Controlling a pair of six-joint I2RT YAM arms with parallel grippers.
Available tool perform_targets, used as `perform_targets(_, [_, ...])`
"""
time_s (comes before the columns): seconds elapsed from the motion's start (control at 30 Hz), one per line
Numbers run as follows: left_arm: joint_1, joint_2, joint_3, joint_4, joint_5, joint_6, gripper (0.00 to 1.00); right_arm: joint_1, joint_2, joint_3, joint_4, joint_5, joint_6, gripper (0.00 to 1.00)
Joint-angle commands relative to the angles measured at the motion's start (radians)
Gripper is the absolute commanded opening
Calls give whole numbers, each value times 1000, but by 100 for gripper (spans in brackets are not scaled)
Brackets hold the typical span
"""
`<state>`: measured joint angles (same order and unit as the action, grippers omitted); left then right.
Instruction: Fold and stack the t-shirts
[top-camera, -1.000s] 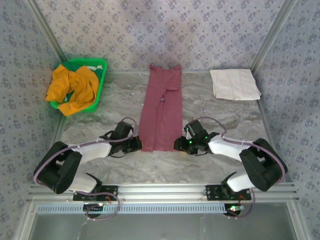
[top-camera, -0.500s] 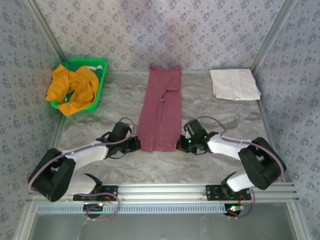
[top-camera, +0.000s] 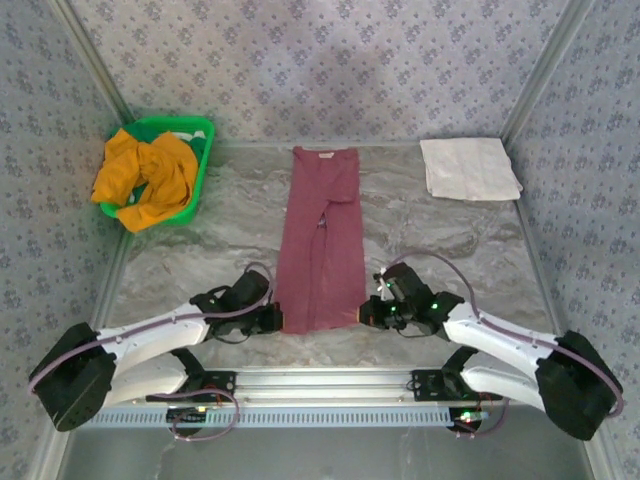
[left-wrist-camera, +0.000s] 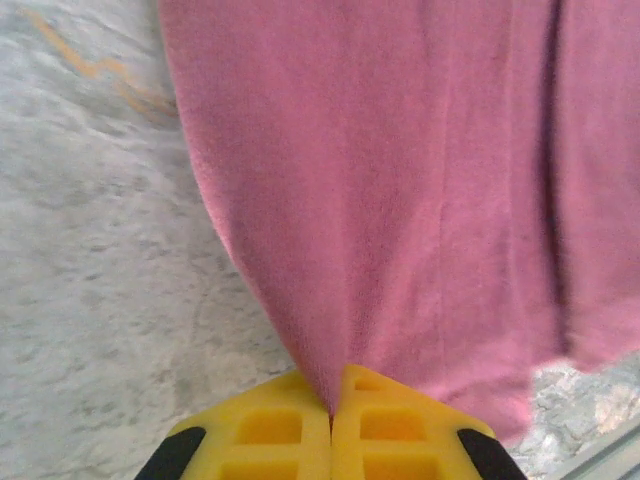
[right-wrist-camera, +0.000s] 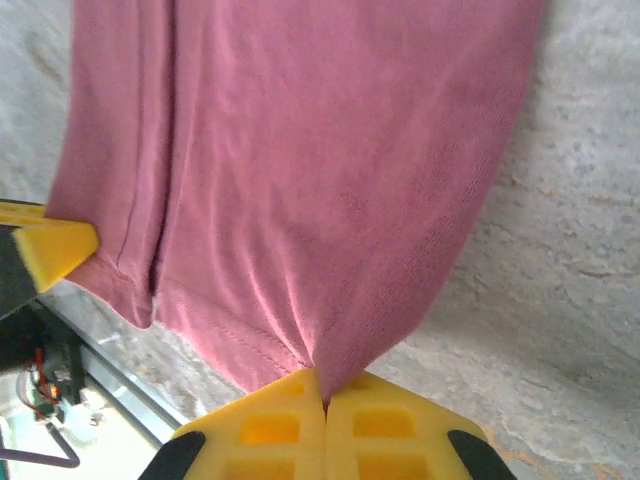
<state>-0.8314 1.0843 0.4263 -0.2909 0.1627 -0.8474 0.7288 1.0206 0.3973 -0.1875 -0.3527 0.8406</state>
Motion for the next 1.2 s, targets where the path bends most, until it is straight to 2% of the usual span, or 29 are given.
perform_targets(0.0, [25,-6,161,-121,-56,34,0,-42,-22,84,-65,35,-25,0])
perform_targets(0.17, [161,82,337,-154,-12,142,0,-155,72,236,-113,54,-142,0])
perform_targets(0.27, [246,170,425,-126,25,201,0,-225,170,296,-50,31,-180,0])
perform_targets(0.47, [362,361,552,-40,28,303,0,-285,398,469,0,80,-272,0])
perform_targets(0.67, [401,561,710,-1,71,393,0,-329,577,606,38,62,-313,0])
perform_targets(0.83, [432,652,783,11,104,402,0,-355,668,698,39,53,-332,0])
perform_targets(1.07, [459,786,943,3,96,453,0,-396,813,861,32,56,-358,0])
perform_targets(1.1, [468,827,986,3,97,467,8,-407,859,902,29,51,-362,2])
perform_targets(1.13, [479,872,1035,1,97,483,27,-420,911,957,19,34,-362,15])
perform_targets(1.17, [488,914,1083,-3,98,497,41,-434,957,1011,0,27,-361,27])
